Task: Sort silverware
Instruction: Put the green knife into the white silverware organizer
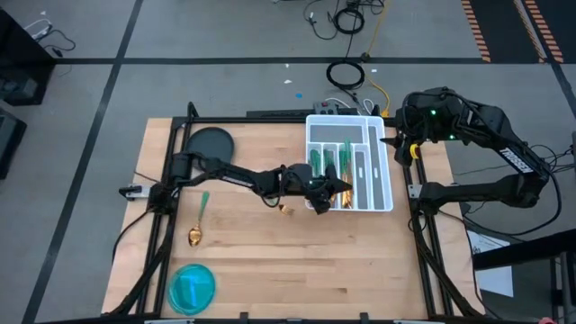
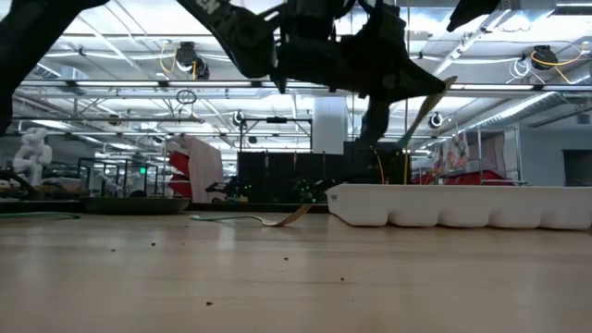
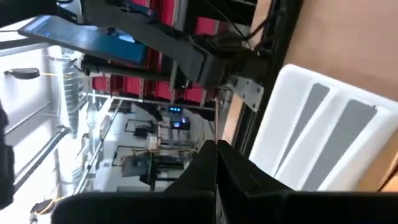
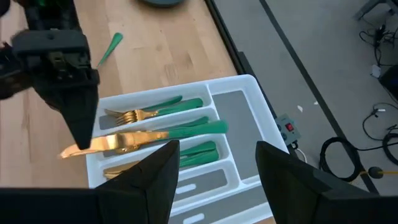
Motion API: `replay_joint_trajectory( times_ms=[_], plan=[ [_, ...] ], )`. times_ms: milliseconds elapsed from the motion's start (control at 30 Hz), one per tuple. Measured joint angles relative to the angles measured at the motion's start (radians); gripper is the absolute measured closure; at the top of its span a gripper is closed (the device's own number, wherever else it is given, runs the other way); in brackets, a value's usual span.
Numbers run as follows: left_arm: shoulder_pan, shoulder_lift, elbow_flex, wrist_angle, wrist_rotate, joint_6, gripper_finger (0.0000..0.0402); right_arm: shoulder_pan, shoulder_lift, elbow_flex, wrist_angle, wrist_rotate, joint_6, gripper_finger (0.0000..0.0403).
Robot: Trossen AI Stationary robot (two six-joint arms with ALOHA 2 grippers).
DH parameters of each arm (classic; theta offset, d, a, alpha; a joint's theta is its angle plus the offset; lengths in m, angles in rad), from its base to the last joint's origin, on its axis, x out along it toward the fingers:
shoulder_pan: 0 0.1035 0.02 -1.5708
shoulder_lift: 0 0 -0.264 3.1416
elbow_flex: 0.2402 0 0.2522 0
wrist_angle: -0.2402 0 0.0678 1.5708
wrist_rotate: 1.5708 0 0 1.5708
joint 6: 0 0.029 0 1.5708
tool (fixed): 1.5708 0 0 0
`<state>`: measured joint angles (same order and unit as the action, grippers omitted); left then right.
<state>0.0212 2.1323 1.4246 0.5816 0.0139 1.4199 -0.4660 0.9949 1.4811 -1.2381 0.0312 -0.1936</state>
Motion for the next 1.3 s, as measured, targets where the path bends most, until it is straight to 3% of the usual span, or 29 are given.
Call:
replay_joint_trajectory(
  times_ms=[433,967,1100,1300],
  plan=[
    [0.018,0.151,0.0,0.277,-0.026,-0.053,0.0401,0.0,0.021,0.0,0.037,-0.002,-0.009,0.0197],
    [0.025,0.157,-0.027,0.258,-0.038,-0.184,0.0401,0.0,0.1,0.0,0.054,-0.003,-0.078,0.0197],
    [0.025,0.157,-0.043,0.233,-0.001,-0.195,0.0401,0.0,0.112,0.0,0.064,-0.004,-0.092,0.0197],
    [0.027,0.21,-0.042,0.351,0.001,-0.197,0.0401,0.001,0.117,0.0,0.063,-0.006,-0.103,0.0197]
  ],
)
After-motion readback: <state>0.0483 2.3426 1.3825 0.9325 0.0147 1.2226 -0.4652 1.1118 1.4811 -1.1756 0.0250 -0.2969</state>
